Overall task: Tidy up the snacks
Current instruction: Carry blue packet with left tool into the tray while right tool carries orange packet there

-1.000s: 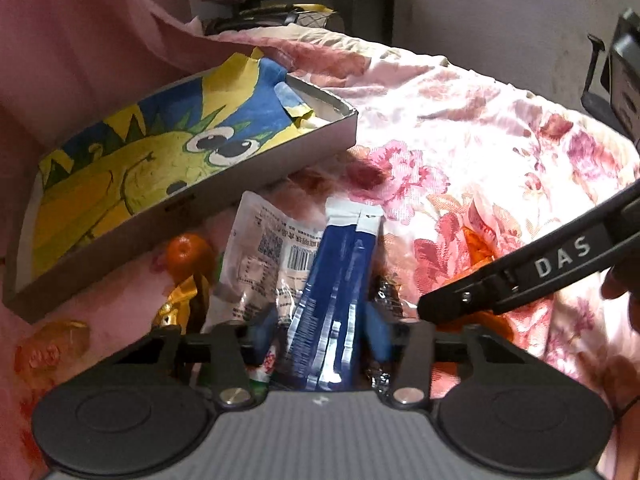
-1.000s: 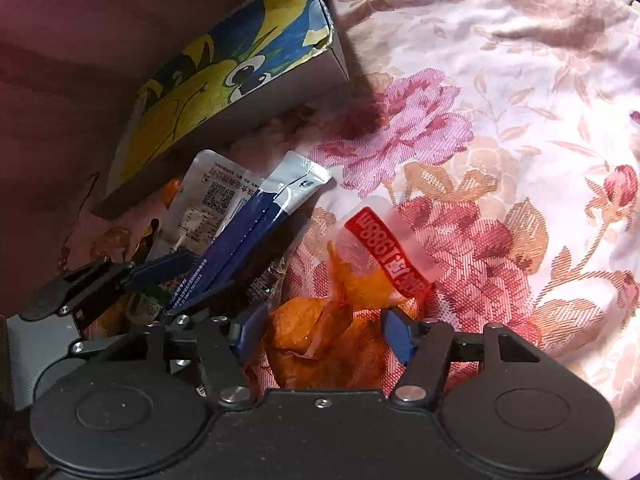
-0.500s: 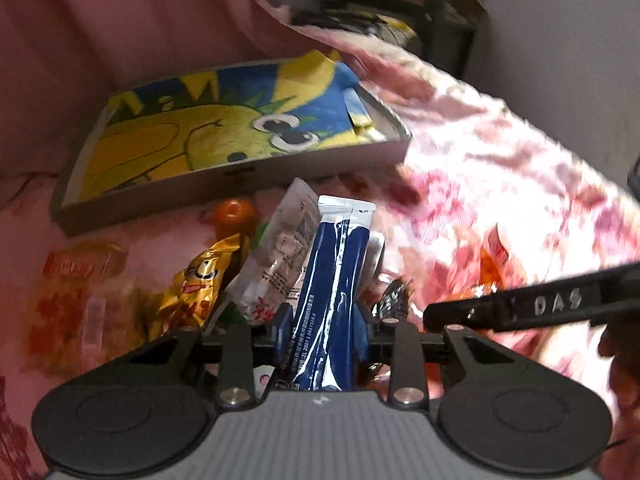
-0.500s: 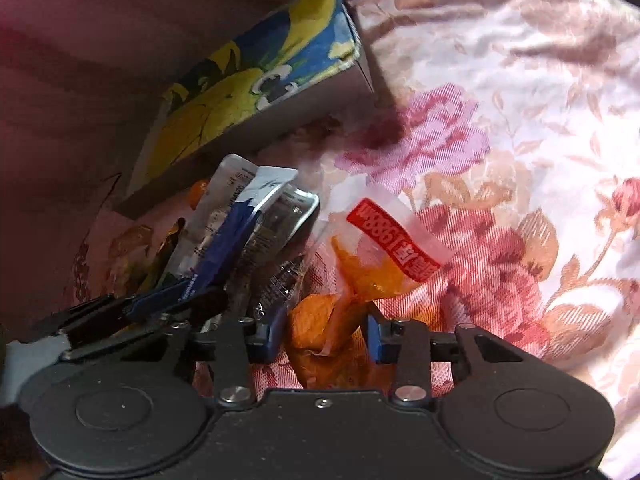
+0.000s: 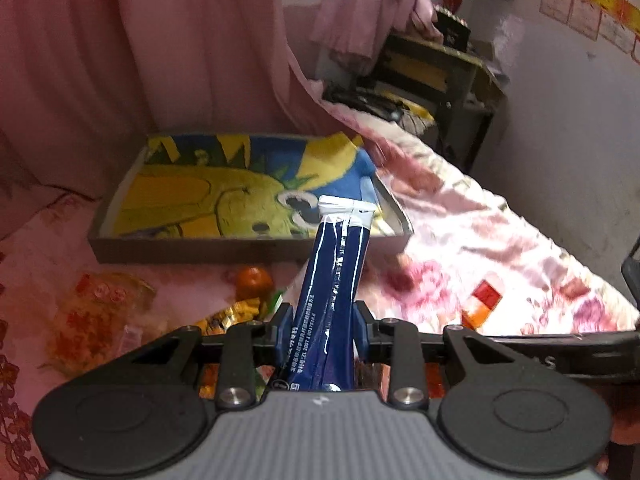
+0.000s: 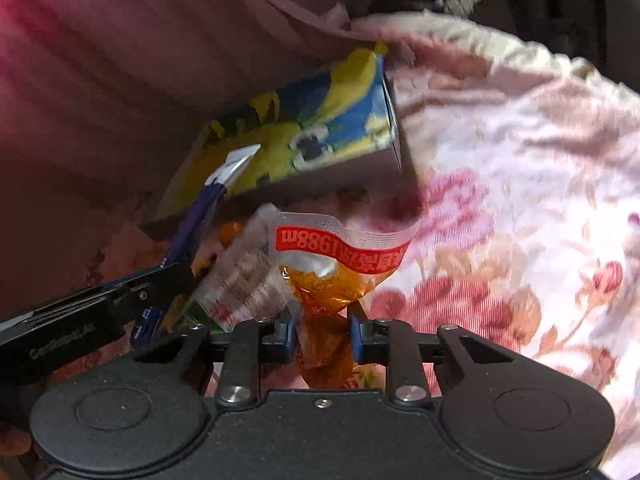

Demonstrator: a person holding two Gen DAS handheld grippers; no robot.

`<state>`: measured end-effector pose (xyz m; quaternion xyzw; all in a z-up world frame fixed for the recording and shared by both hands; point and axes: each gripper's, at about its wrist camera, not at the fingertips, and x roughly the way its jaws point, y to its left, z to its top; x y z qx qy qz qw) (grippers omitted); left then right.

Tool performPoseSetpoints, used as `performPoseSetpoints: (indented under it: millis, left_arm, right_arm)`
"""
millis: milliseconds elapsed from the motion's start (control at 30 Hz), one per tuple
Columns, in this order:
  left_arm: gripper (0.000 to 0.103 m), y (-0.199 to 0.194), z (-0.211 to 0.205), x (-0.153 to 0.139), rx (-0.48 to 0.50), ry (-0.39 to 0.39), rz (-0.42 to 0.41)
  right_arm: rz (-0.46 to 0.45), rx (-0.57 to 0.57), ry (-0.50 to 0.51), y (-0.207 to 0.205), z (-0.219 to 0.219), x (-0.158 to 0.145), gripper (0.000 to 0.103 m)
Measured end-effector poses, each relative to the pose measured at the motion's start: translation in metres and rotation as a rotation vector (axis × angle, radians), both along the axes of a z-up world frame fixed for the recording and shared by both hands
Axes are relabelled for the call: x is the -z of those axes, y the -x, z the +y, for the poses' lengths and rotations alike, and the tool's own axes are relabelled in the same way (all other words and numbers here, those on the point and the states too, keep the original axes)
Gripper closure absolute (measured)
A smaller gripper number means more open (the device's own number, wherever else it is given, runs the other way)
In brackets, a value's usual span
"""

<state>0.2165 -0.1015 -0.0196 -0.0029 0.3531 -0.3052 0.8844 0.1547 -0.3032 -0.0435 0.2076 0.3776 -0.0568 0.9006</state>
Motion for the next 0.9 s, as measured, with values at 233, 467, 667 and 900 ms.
performPoseSetpoints:
  millis: [233, 467, 667, 900]
  left_arm:
    - [0.069, -0.043, -0.005, -0.021, -0.104, 0.024, -0.034]
    - [0.069, -0.109, -0.035, -0.021, -0.178, 0.021, -0.058]
    - [0.069, -0.160, -0.064, 0.004, -0.204, 0.009, -0.016]
    - [0.069, -0.187, -0.086, 0.029, -0.211, -0.038, 0.028]
  right_arm:
    - [-0.202, -0.018, 0.074, -0.030, -0.005, -0.033, 0.076]
    - [-0.355, 0.000, 0.194, -0.093, -0.020, -0.047, 0.076]
    - [-0.326, 0.039, 0.183, -0.135, -0.042, -0.023, 0.076]
    - [-0.270, 0.068, 0.142, -0.156, -0.050, 0.003, 0.076]
